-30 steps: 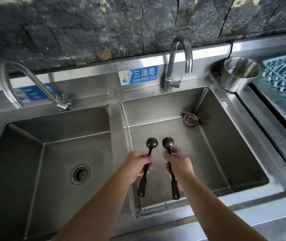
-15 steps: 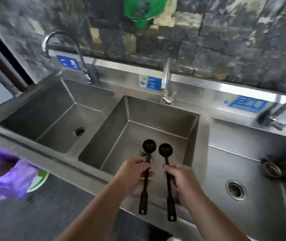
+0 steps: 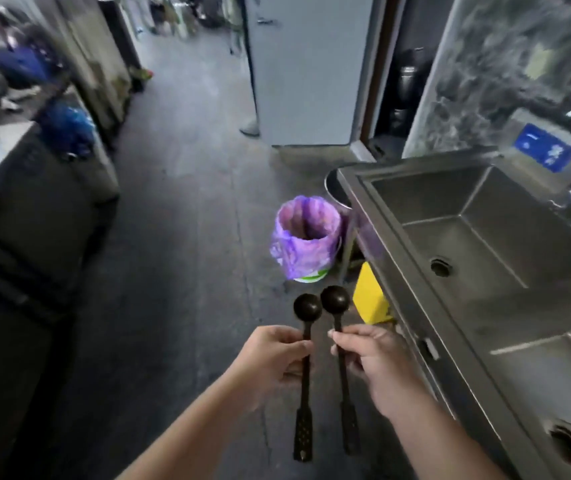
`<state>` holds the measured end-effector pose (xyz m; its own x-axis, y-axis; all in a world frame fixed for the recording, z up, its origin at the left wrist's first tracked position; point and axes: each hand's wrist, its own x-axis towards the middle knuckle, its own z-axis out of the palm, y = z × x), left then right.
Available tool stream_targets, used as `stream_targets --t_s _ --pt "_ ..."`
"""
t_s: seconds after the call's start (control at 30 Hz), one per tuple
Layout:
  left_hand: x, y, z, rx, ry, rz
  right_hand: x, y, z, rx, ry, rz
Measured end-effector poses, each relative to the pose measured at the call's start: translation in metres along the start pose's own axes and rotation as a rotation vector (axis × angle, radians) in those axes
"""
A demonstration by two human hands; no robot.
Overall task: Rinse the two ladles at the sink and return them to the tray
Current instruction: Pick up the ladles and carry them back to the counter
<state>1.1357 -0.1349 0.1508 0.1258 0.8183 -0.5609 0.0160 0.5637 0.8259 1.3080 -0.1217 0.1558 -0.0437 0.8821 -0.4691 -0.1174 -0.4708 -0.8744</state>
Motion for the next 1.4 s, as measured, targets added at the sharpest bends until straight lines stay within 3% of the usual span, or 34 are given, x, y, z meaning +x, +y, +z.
stream_targets --t_s 0.3,0.8,1.1,1.4 --pt "-0.023 0.000 -0.154 -0.220 0.379 0.084 0.083 -0.013 0.173 -0.291 -0.466 0.044" --pt "-0.012 0.046 -0.344 -0.566 0.974 0.014 0.212 -0.048 0.463 -0.669 -1.122 0.120" --pt "-0.051 0.005 -0.446 -0.759 1.206 0.012 0.193 -0.002 0.616 -0.868 -1.317 0.143" --pt "-0.148 -0.045 -0.583 -0.792 1.380 -0.032 0.114 0.053 0.781 -0.983 -1.437 0.091"
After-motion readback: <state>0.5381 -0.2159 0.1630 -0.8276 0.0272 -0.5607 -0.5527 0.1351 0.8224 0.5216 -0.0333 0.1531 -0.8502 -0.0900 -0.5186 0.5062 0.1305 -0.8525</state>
